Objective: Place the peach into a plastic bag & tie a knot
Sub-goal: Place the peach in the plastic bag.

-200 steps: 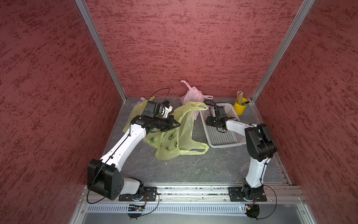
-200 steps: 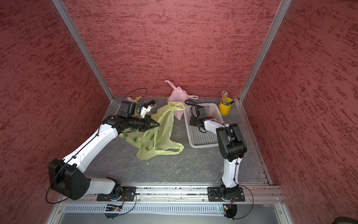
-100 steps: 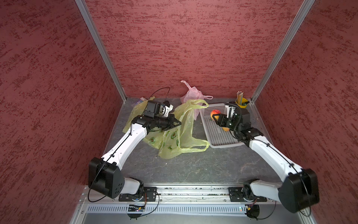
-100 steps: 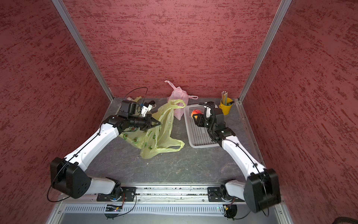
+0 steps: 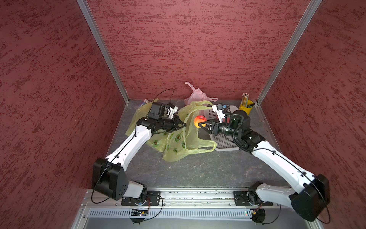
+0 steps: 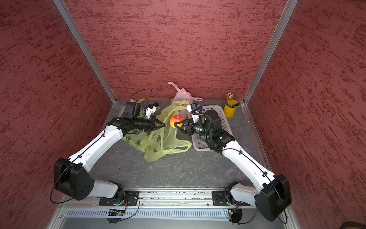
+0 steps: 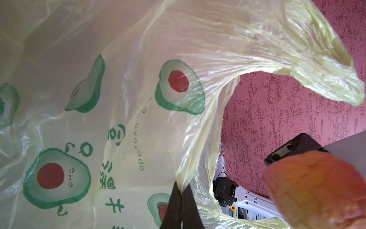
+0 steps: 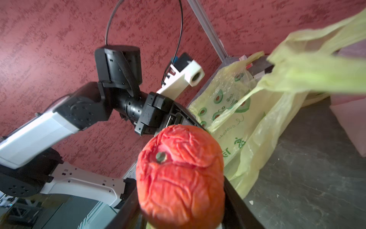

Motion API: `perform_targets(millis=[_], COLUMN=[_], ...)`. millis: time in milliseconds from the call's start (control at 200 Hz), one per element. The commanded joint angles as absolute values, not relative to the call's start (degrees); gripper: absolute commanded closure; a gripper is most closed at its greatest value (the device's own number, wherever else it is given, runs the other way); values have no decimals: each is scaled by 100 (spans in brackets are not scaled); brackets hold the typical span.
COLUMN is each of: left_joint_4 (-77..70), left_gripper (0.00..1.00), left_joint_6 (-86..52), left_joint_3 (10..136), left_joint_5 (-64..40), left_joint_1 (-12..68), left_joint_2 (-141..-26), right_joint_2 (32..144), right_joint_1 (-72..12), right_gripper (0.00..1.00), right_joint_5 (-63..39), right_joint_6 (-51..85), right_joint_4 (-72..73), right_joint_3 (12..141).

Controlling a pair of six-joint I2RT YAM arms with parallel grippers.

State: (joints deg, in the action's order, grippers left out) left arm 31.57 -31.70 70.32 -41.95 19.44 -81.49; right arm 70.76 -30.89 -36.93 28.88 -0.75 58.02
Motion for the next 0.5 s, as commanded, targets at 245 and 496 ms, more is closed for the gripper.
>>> perform_targets(millis=[245, 496], left_joint_4=[2956, 2472], left_gripper=[100, 100], left_joint_6=[-3208, -3431], left_joint_3=[7142, 6854], left_joint_5=[-4247, -4354], left_joint_1=[2023, 2120], left_joint_2=[-8244, -8382], right_joint_2=[8295, 8643], right_joint_1=[-3197, -3203], right_gripper=[65, 63], right_joint_5=[-2338, -2152], right_joint_6=[2364, 2543], right_joint_4=[-1478, -1534], right_joint_3=[6625, 6845])
